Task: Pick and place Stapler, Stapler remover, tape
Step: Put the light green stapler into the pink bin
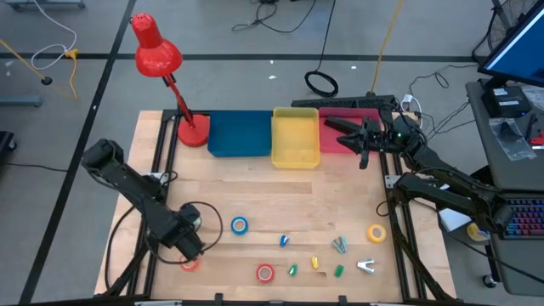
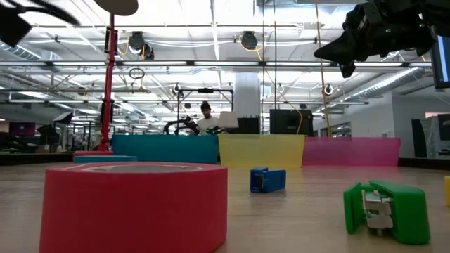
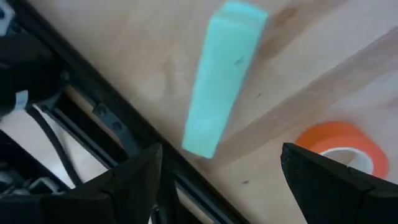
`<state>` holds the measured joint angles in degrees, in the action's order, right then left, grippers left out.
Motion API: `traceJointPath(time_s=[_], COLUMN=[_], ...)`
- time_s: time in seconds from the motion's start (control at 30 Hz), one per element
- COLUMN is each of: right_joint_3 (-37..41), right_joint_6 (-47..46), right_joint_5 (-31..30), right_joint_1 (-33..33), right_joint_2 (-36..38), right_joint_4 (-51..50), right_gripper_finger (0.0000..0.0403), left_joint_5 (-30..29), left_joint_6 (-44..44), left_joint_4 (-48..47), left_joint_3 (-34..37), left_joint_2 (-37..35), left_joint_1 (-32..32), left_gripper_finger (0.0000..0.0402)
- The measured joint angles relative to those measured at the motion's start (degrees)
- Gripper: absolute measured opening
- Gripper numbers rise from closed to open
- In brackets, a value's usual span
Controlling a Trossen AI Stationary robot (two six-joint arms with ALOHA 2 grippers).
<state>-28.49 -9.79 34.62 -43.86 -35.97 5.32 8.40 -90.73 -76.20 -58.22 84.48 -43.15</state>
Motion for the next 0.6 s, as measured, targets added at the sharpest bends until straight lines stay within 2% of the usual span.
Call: traceJointPath(time_s=[0.27, 0.6], right_joint_3=[0.0, 0.0], right_joint_6=[0.0, -0.3], right_joint_5=[0.0, 0.0], right_joint_1=[0.0, 0.0], right_joint_2=[0.0, 0.0], right_joint_4=[0.0, 0.0], right_gripper_finger=[0.0004, 0.0004], left_joint_5=[0.2, 2.6], left_joint_6=[-4.7, -4.4], left_joint_4=[7.4, 17.7], left_joint_3=[7.8, 17.5], left_joint_2=[-9.2, -10.3], left_joint_1=[-2.2, -2.8], left_gripper_finger=[0.0324, 0.0324])
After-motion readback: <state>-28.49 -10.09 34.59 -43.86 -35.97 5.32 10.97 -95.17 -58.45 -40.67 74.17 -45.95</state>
